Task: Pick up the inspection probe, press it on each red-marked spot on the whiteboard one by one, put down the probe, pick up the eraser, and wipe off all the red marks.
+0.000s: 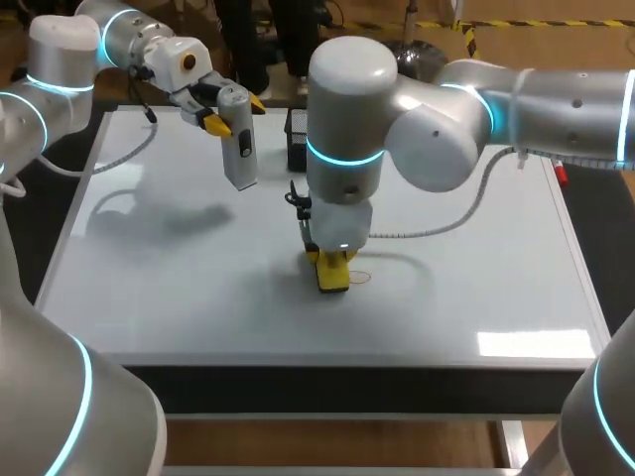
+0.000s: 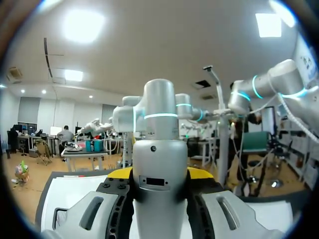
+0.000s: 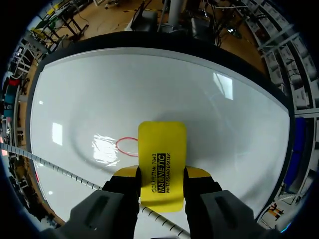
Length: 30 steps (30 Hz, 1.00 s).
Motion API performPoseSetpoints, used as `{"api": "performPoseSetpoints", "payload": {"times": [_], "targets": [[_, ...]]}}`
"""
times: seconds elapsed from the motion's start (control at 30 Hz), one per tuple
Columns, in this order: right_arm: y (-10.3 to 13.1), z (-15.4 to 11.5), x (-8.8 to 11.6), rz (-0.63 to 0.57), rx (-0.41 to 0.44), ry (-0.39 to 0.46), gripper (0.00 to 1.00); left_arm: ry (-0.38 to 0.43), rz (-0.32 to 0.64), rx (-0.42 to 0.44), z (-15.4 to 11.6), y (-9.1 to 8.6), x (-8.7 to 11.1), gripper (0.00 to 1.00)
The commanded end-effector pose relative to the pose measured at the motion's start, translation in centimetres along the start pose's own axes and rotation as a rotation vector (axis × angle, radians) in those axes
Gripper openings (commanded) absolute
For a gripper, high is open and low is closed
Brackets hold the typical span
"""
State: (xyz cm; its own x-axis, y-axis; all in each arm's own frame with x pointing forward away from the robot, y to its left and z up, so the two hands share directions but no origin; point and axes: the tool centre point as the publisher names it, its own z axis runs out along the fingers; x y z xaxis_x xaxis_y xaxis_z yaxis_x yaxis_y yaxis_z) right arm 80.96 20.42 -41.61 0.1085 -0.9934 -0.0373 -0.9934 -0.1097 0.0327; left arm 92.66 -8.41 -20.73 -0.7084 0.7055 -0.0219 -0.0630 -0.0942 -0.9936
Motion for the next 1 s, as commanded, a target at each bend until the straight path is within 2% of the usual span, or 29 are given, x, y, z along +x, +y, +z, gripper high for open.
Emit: {"api": "performPoseSetpoints", "payload": {"times": [0.03, 0.33, 1.0], "targets": [[0.0, 0.5, 0.1, 0.002, -0.002, 0.001, 0.00, 0.082, -0.002, 0.005, -0.7, 0.1, -0.4, 0.00], [0.0, 1.0, 1.9, 0.045, -0.011, -0.005, 0.00, 0.082, -0.002, 0.005, -0.7, 0.1, -0.4, 0.00], [0.9, 1.2, 8.6, 0.200, -0.031, 0.037, 0.00, 0.082, -0.002, 0.005, -0.7, 0.1, -0.4, 0.00]]}}
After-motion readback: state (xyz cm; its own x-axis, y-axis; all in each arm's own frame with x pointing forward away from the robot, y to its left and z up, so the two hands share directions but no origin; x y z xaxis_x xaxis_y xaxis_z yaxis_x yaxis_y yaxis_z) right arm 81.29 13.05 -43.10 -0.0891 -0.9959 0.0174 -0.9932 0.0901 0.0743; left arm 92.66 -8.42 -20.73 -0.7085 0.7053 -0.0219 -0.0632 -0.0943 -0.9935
